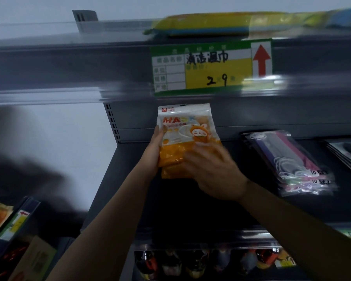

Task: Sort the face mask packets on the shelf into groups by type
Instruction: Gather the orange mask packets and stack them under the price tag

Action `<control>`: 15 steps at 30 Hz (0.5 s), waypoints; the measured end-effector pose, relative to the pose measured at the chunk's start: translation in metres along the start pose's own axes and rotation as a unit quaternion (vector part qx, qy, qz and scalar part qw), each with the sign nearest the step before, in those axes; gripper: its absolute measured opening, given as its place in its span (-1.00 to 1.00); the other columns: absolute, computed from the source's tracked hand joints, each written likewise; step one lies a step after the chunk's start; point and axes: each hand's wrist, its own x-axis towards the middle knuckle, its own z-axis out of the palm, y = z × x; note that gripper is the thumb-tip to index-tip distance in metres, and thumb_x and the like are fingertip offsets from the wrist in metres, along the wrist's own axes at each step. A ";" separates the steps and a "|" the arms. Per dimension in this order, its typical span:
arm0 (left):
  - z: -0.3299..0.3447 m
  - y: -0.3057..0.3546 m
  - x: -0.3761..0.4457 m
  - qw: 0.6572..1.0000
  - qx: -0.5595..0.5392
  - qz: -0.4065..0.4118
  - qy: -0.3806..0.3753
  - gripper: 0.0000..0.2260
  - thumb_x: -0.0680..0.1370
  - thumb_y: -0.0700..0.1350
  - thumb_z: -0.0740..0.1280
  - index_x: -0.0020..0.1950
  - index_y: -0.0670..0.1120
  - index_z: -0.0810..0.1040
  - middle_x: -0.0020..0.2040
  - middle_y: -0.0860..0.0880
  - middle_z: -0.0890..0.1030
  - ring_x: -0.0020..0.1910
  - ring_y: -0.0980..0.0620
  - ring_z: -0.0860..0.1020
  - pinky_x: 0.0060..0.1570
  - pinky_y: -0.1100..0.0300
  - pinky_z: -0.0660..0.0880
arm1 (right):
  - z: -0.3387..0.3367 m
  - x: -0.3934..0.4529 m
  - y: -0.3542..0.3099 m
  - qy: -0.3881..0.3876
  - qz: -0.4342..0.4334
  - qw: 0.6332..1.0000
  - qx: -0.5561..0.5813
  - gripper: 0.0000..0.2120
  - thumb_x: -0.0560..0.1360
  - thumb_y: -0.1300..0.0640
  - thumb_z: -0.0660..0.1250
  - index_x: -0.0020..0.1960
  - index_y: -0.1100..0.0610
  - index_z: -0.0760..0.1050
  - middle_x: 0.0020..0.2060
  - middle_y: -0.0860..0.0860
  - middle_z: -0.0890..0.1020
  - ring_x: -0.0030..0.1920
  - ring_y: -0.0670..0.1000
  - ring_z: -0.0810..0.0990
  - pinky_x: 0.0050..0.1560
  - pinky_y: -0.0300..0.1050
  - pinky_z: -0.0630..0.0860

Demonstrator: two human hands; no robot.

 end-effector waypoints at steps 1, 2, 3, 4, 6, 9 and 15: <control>0.000 -0.002 -0.002 1.000 -0.001 0.021 -0.006 -0.55 0.54 0.15 0.21 0.40 0.04 0.35 0.24 -0.12 0.58 0.13 -0.10 0.61 -0.08 0.04 0.61 | -0.004 -0.002 0.005 0.018 0.090 0.995 0.044 -0.55 0.44 0.00 0.20 0.32 0.04 0.34 0.29 0.06 0.52 0.37 0.09 0.30 0.41 0.12 0.07; 0.000 -0.004 -0.003 0.999 -0.007 0.037 -0.012 -0.60 0.57 0.11 0.18 0.40 0.06 0.34 0.22 -0.10 0.59 0.12 -0.09 0.62 -0.07 0.02 0.61 | -0.004 -0.006 0.008 0.025 0.182 0.979 0.093 -0.54 0.45 0.00 0.20 0.33 0.06 0.34 0.30 0.08 0.50 0.39 0.10 0.30 0.40 0.12 0.14; -0.001 -0.007 -0.005 0.999 -0.015 0.044 -0.014 -0.61 0.59 0.09 0.16 0.41 0.07 0.32 0.23 -0.09 0.58 0.13 -0.10 0.61 -0.04 0.00 0.60 | -0.002 -0.009 0.011 0.029 0.267 0.951 0.152 -0.52 0.47 -0.02 0.19 0.36 0.09 0.34 0.34 0.10 0.46 0.41 0.12 0.29 0.41 0.12 0.19; -0.002 -0.009 -0.005 0.998 -0.023 0.050 -0.018 -0.59 0.58 0.09 0.16 0.42 0.07 0.31 0.24 -0.10 0.57 0.14 -0.11 0.61 -0.02 -0.02 0.60 | 0.001 -0.010 0.014 0.031 0.344 0.913 0.217 -0.49 0.49 -0.06 0.18 0.39 0.12 0.33 0.38 0.13 0.40 0.43 0.12 0.26 0.42 0.09 0.19; -0.001 -0.010 -0.008 0.998 -0.034 0.050 -0.017 -0.55 0.55 0.10 0.20 0.44 0.08 0.30 0.26 -0.11 0.56 0.16 -0.12 0.60 -0.01 -0.05 0.60 | 0.004 -0.007 0.014 0.027 0.489 0.792 0.365 -0.40 0.52 -0.10 0.22 0.47 0.13 0.22 0.47 0.12 0.26 0.48 0.08 0.19 0.44 -0.04 0.14; 0.002 -0.011 -0.009 0.998 -0.044 0.051 -0.006 -0.45 0.46 0.13 0.24 0.44 0.08 0.29 0.27 -0.11 0.55 0.16 -0.13 0.59 -0.04 -0.04 0.61 | 0.012 0.001 0.017 0.046 0.646 0.453 0.612 -0.32 0.54 -0.05 0.27 0.54 0.02 0.02 0.49 0.06 0.23 0.45 0.06 0.27 0.32 -0.07 0.31; 0.011 -0.007 0.005 0.997 -0.076 0.003 0.024 -0.50 0.51 0.12 0.29 0.43 0.07 0.32 0.26 -0.14 0.56 0.15 -0.19 0.59 0.02 -0.15 0.57 | 0.028 0.015 0.016 0.012 0.667 0.322 0.672 -0.45 0.53 -0.20 0.19 0.46 -0.07 0.20 0.29 0.08 0.50 0.22 0.15 0.52 0.26 0.18 0.45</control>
